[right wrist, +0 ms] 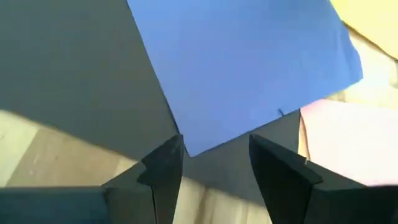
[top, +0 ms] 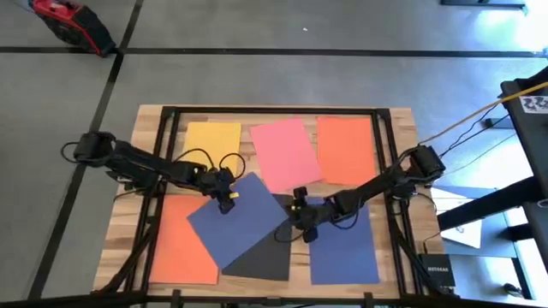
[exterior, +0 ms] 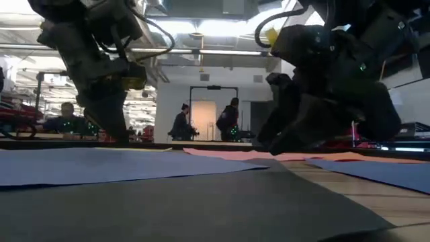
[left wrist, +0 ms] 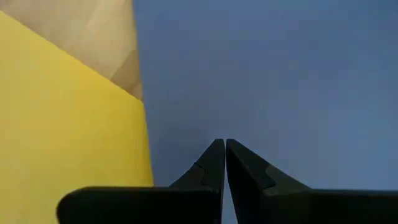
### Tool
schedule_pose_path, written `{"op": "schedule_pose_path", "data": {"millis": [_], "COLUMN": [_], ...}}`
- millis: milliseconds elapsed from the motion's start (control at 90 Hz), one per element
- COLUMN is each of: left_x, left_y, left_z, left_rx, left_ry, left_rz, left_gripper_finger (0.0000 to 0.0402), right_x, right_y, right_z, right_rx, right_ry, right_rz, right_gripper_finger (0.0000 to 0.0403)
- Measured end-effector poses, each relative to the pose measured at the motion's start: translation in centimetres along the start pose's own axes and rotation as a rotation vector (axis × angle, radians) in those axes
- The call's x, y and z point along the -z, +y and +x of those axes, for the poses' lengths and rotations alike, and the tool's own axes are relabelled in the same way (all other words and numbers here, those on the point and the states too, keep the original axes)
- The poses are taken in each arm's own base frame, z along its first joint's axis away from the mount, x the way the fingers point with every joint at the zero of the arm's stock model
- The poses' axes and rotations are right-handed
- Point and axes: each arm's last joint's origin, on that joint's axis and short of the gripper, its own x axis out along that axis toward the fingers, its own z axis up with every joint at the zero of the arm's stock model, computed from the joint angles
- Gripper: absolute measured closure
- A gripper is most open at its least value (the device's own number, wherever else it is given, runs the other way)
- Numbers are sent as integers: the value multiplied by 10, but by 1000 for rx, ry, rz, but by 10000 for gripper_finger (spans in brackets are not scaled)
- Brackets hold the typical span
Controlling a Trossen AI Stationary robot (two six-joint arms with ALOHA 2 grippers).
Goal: Organize paper
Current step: Stack the blue paper on top of the blue paper on the table
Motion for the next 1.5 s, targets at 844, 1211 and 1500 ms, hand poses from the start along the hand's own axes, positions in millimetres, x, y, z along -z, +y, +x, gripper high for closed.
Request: {"op": "schedule_pose_path", "data": {"millis": [844,1211,1500], "left_x": [0,0,0], "left_y": [-2,-2,-2], "left_z": [16,16,16], "left_rx": [0,0,1], "left_ry": [1,1,1], "left_rz": [0,0,7], "left_gripper_finger": [401,401,401], "right_x": [1,-14,-19], "right_y": [8,5,19], "right_z": [18,17,11], "right_rx": [4,34,58], "right_ry": [-17,-55,-88], "right_rz": [-50,-30,-68], "right_gripper_finger": [230,230,230]}}
